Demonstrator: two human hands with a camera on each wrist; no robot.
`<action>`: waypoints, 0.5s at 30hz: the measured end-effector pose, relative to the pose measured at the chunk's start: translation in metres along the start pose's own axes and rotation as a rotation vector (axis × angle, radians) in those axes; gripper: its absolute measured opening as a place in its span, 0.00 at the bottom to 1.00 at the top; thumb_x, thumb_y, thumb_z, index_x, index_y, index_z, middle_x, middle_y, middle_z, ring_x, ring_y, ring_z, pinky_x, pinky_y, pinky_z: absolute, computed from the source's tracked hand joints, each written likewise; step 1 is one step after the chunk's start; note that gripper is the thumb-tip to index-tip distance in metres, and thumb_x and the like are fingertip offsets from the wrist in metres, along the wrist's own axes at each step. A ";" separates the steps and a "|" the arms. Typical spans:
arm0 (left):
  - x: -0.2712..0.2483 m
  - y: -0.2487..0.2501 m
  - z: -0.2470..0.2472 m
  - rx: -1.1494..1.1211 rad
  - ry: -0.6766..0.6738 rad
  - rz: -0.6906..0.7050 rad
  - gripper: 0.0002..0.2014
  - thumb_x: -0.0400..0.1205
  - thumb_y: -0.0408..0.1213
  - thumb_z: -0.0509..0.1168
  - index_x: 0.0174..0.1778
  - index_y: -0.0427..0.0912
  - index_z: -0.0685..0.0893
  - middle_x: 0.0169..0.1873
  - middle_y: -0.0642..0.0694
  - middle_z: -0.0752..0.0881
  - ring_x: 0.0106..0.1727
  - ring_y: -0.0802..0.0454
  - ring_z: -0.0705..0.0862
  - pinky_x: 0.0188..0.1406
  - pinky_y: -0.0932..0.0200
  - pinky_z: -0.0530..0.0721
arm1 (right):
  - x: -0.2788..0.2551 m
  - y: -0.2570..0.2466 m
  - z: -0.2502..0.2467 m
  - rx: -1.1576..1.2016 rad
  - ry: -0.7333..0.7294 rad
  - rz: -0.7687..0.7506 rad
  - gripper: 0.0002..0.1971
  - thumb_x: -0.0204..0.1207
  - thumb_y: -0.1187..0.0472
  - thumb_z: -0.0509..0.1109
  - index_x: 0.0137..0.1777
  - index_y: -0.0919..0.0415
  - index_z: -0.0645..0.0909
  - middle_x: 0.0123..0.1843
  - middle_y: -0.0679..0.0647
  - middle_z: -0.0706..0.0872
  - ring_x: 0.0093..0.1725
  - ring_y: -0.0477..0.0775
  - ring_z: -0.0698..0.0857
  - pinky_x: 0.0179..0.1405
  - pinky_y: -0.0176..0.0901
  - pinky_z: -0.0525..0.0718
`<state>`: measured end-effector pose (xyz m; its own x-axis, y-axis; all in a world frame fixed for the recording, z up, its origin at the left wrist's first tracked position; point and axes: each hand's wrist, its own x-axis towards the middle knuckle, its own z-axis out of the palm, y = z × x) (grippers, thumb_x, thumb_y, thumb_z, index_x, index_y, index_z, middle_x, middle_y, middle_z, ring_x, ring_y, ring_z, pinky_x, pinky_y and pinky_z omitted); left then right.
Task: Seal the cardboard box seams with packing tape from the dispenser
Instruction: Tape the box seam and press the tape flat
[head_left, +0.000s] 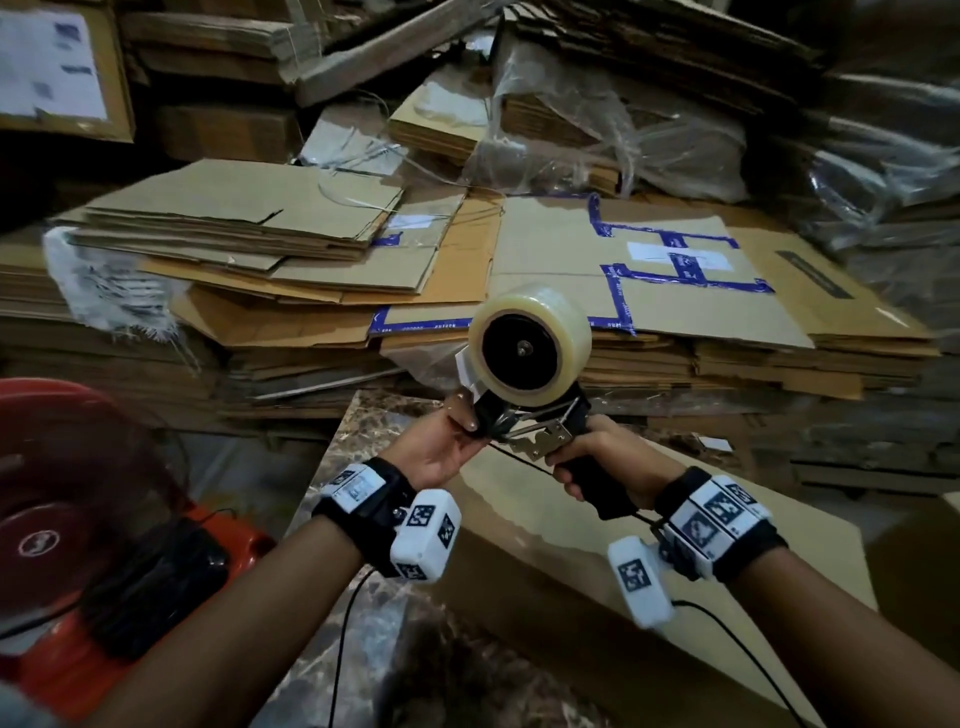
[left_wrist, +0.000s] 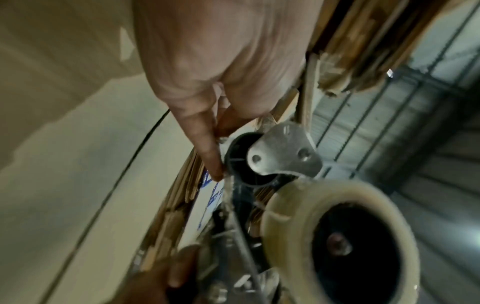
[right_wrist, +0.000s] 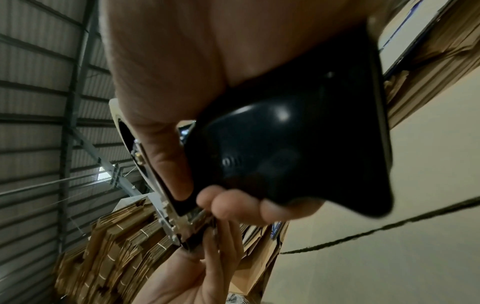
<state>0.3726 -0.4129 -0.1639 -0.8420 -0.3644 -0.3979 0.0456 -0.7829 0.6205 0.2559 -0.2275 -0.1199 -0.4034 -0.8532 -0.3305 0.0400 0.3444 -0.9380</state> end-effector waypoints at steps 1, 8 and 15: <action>0.004 0.003 -0.005 0.049 -0.023 0.031 0.18 0.79 0.15 0.49 0.52 0.32 0.81 0.50 0.36 0.90 0.46 0.46 0.92 0.40 0.55 0.91 | 0.006 -0.001 0.004 -0.006 -0.013 0.004 0.05 0.75 0.73 0.66 0.39 0.66 0.78 0.29 0.63 0.76 0.26 0.58 0.74 0.26 0.46 0.73; 0.014 0.030 -0.040 0.009 -0.268 -0.125 0.15 0.77 0.29 0.60 0.46 0.35 0.93 0.54 0.34 0.89 0.50 0.45 0.91 0.46 0.56 0.91 | 0.032 -0.007 0.020 0.002 -0.015 -0.006 0.02 0.73 0.73 0.67 0.42 0.69 0.77 0.29 0.63 0.76 0.26 0.58 0.75 0.24 0.45 0.75; 0.044 0.037 -0.056 0.022 -0.177 -0.103 0.19 0.82 0.30 0.62 0.71 0.35 0.78 0.63 0.36 0.81 0.47 0.52 0.83 0.32 0.66 0.86 | 0.050 -0.011 0.019 0.005 0.049 0.013 0.07 0.72 0.71 0.68 0.49 0.70 0.76 0.28 0.63 0.77 0.27 0.59 0.76 0.25 0.45 0.76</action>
<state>0.3675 -0.4863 -0.1963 -0.9232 -0.1872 -0.3357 -0.0556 -0.7992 0.5985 0.2522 -0.2816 -0.1282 -0.4475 -0.8283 -0.3371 0.0500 0.3533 -0.9342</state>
